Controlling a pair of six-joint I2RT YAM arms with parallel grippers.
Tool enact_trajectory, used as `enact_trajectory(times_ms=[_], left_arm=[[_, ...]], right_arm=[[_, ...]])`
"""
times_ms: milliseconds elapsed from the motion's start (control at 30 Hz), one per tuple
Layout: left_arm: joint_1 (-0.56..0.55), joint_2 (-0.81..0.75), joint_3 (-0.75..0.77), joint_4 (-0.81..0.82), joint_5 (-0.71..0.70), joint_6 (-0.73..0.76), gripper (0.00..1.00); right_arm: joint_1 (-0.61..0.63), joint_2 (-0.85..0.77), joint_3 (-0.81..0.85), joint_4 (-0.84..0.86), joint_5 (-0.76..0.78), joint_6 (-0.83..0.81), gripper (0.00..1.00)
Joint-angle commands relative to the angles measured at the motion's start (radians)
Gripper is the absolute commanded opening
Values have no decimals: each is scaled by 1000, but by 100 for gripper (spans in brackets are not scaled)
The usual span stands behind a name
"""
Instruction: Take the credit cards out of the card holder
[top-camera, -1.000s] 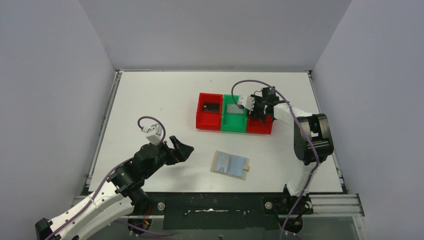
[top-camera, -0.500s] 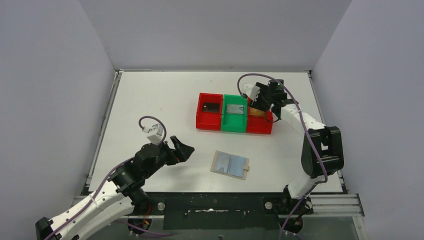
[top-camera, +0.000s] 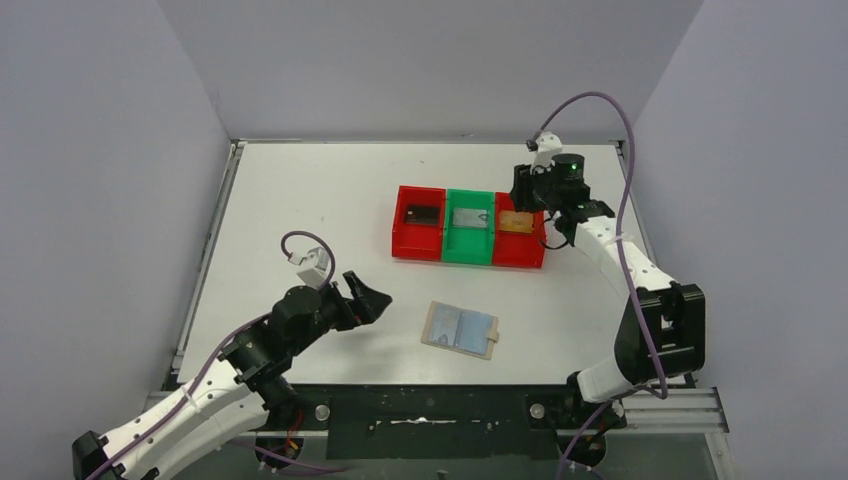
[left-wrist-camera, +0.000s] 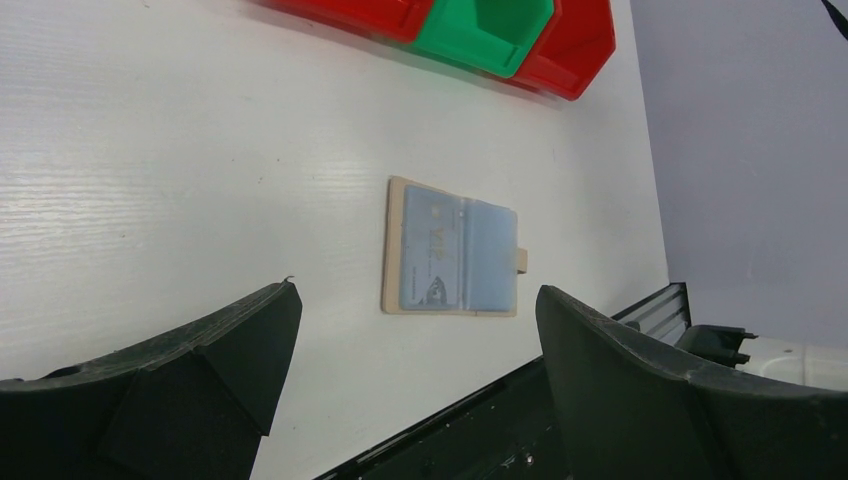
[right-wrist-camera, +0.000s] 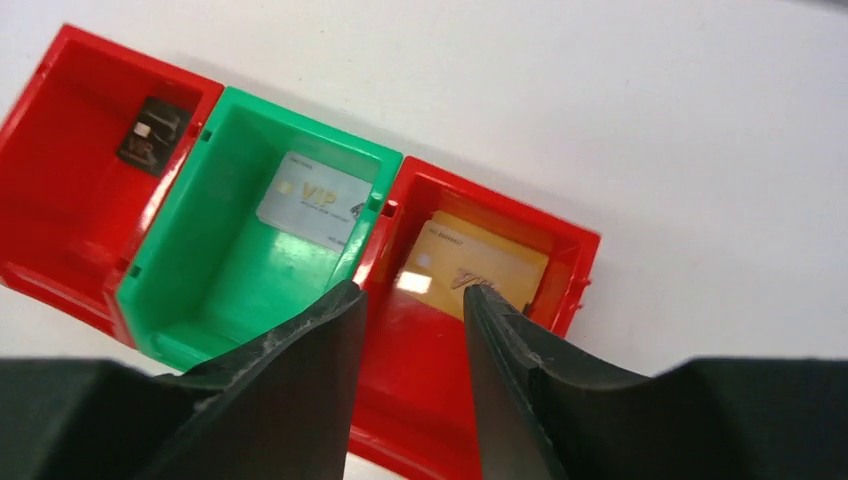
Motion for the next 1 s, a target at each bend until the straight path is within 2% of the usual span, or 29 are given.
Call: enact_trajectory(times_ms=[0,133,333,967], left_arm=[[4,11,27,65,19,0,90],[4,18,29,65,22,3,90],[5,9,24,62,22,-8,90],[6,4,26,45,7,-15,90]], right_arm=[[14,41,38,-191,77,482,37],[47,67,28,-224,146,530,36],[65,187,89,-300,257,547,27],[81,413,226,-291,342,538,27]])
